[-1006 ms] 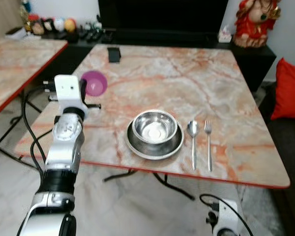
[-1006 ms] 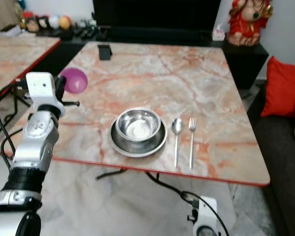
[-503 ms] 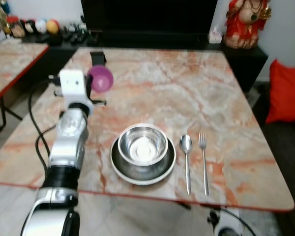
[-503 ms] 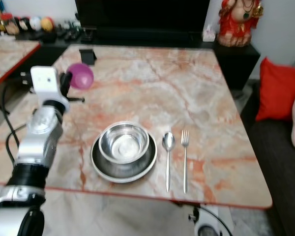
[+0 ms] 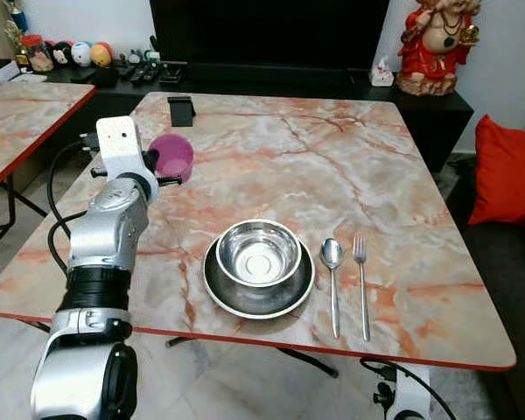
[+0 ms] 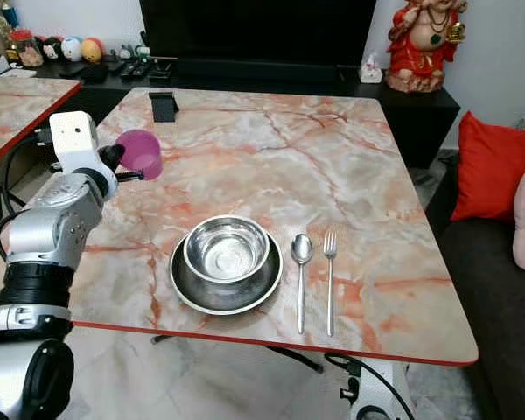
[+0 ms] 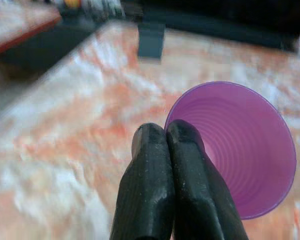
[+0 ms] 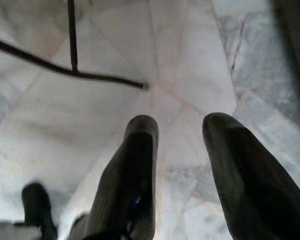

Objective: Setting the table

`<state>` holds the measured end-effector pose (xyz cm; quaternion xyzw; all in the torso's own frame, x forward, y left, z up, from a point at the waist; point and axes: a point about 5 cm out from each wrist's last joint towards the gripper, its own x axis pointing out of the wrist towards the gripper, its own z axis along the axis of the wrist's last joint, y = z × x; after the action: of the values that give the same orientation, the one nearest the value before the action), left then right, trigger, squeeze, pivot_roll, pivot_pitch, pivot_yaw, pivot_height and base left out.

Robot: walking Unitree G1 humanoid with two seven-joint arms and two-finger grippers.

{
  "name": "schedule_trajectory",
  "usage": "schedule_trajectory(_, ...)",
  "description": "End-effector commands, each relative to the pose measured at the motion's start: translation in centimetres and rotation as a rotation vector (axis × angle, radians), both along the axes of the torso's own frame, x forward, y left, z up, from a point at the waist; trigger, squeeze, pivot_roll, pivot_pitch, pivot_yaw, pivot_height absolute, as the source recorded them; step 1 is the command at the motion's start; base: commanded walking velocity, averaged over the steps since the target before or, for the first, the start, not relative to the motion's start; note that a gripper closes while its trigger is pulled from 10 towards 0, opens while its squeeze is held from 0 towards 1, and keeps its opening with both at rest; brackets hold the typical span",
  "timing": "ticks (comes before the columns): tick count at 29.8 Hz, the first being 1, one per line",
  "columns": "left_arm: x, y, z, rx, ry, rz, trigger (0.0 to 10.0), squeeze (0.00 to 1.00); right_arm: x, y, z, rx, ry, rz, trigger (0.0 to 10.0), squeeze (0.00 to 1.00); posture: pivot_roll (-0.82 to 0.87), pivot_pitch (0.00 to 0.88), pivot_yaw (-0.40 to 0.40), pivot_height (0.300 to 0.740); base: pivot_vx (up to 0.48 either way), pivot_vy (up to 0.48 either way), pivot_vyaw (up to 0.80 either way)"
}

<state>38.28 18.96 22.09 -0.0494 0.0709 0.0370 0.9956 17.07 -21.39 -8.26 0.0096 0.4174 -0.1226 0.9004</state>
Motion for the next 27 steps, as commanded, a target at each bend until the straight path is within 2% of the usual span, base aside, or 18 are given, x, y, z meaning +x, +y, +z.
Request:
schedule_trajectory(1,0.1,-0.5,-0.3,-0.018,0.05,-0.027,10.0,0.0,-1.2,-0.4,-0.5,-0.005,0.04,0.002,10.0,0.0,0.01,0.0,-0.017,0.74,0.0,0.0,0.0)
schedule_trajectory(10,0.2,-1.1,-1.1,-0.027,0.16,-0.047,10.0,0.0,-4.7,-1.3,-1.6,-0.011,0.135,-0.023,10.0,0.0,0.0,0.0,-0.014,0.74,0.0,0.0,0.0)
schedule_trajectory(17,0.0,-1.2,-1.2,-0.021,0.2,-0.054,10.0,0.0,-5.3,-1.4,-1.8,0.0,0.158,-0.027,10.0,0.0,0.01,0.0,-0.012,0.74,0.0,0.0,0.0)
schedule_trajectory(22,-0.4,-1.2,-2.3,-0.039,0.265,-0.035,10.0,0.0,-5.4,-1.5,-1.8,0.009,0.171,-0.031,10.0,0.0,0.01,0.0,-0.009,0.74,0.0,0.0,0.0)
schedule_trajectory(27,-0.5,-1.4,-2.5,-0.046,0.272,-0.032,10.0,0.0,-5.9,-1.5,-2.0,0.015,0.194,-0.032,10.0,0.0,0.01,0.0,-0.011,0.74,0.0,0.0,0.0)
